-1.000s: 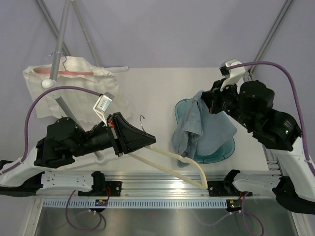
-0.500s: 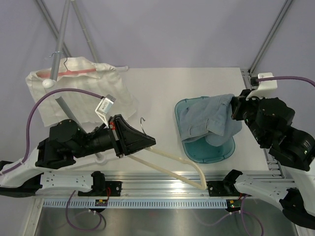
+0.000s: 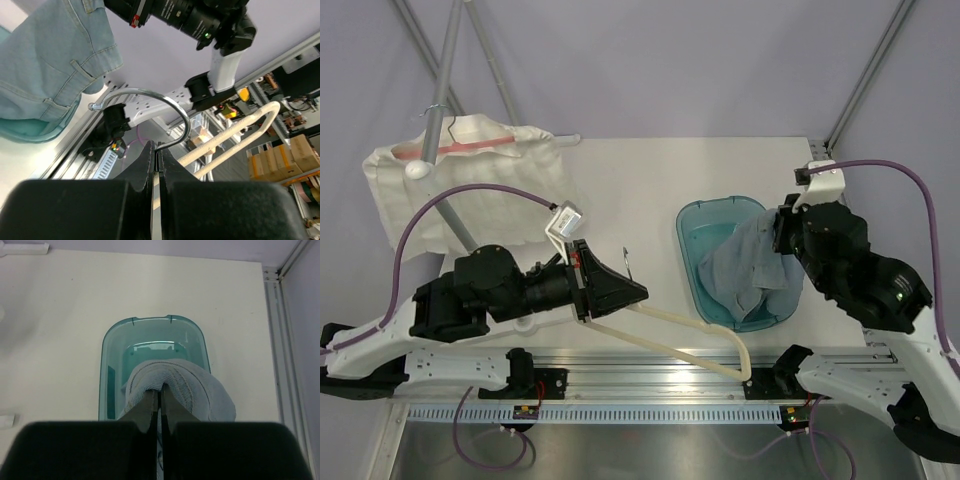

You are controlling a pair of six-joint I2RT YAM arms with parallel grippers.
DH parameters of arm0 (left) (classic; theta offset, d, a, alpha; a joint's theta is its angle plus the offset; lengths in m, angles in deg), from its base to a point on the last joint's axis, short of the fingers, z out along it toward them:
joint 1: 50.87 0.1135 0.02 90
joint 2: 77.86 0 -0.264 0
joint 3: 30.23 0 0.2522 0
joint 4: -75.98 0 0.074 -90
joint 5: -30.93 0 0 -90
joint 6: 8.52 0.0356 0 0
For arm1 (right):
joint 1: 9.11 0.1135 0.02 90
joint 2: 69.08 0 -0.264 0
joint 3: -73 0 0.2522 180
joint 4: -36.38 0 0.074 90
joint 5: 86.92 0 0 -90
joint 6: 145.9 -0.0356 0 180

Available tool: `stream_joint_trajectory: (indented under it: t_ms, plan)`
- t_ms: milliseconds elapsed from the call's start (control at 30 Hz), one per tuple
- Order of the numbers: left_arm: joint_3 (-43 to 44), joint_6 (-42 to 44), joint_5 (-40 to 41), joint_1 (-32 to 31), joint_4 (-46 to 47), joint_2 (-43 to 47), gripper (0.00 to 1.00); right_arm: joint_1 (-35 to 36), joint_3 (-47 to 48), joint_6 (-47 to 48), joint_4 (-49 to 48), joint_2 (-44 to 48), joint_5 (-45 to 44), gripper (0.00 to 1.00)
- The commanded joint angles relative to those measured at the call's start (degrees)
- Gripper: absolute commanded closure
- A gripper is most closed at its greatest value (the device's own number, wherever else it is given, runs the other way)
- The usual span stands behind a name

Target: Remove the skirt from the hanger

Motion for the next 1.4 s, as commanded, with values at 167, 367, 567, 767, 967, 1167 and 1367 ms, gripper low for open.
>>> stream_joint_trajectory:
  t_ms: [167,367,567,767,967,1167,1367]
  plan:
    - [-2.8,0.6,4.9,-0.3,-4.0,-0.2,1.00,-1.7,-3.5,-8.1,-3.6,-6.8,2.8,1.00]
    - [-1.0,2.5,8.5,-0.3,-10.1,-2.3,1.00,-3.0,-3.9,-12.1,1.2,-6.2,1.6,0.01]
    - [2.7,6.1,12.2,-0.3,-18.9,-7.0,1.00,-3.0,5.4,-10.9,2.7,-2.6,23.5,0.00]
    - [4.9,7.5,15.5,-0.3,-23.4,-10.0,1.00,-3.0,6.5,-11.4,3.3,-0.2,51.7,0.12]
    - [6.6,6.8,18.9,-0.3,-23.8,-11.2,1.00,-2.9,-2.6,-14.0,-2.0,3.0,68.3,0.21]
    - [11.0,7.6,18.1,-0.3,-23.8,-14.0,1.00,-2.9,-7.5,-12.0,-1.0,5.0,73.5,0.29]
    - [12.3,8.0,18.6,-0.3,-23.6,-14.6,1.00,-2.9,-11.1,-11.9,-0.9,8.6,77.1,0.35]
